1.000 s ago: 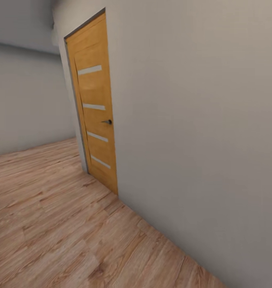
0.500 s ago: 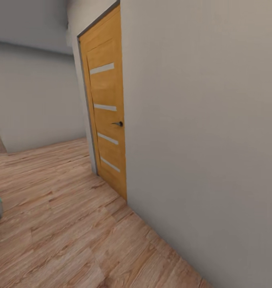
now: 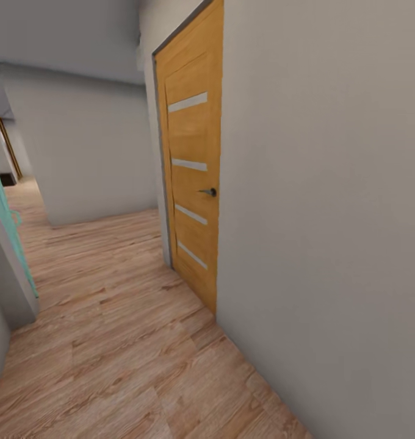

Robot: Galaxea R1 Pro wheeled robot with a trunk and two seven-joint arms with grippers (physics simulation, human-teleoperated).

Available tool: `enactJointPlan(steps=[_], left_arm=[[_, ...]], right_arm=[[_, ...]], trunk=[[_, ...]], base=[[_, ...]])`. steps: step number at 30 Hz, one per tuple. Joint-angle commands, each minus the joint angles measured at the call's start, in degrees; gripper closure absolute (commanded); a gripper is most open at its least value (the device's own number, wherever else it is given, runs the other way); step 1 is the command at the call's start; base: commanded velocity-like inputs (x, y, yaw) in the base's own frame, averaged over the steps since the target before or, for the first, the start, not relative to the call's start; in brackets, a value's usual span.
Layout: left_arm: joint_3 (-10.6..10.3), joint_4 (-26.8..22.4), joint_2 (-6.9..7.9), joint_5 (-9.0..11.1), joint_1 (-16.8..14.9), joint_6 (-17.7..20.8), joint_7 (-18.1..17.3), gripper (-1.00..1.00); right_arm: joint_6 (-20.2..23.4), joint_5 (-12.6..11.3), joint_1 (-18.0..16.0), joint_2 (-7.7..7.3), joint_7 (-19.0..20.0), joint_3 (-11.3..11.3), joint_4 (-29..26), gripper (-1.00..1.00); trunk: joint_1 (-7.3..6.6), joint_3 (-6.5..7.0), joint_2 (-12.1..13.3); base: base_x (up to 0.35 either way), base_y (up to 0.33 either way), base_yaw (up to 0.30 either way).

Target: Move the two storage containers from the living room to the garage. In the garage, place one container on the floor and stack the other container on top of it (either order is fine).

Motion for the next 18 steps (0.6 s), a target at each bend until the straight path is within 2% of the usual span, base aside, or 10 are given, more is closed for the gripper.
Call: enactJointPlan(steps=[1, 10, 18], left_arm=[[0.0, 0.0, -0.01, 0.3, 0.0, -0.2, 0.1, -1.0], [0.0, 0.0, 0.09, 1.3, 0.0, -0.2, 0.1, -1.0], [0.0, 0.0, 0.09, 1.4, 0.0, -0.3, 0.1, -1.0]], right_arm=[[-0.3, 0.5, -0.1, -0.02, 0.1, 0.0, 0.1, -1.0], [-0.4, 0.5, -0.1, -0.04, 0.1, 0.0, 0.1, -1.0], [-0.4, 0.4, -0.1, -0.11, 0.1, -0.1, 0.0, -1.0]], trunk=[[0.02, -0.05, 0.0], [0.02, -0.05, 0.0], [0.02, -0.05, 0.0]], base=[[0.198, 0.0, 0.279], [0.122, 0.0, 0.279], [0.025, 0.0, 0.279]])
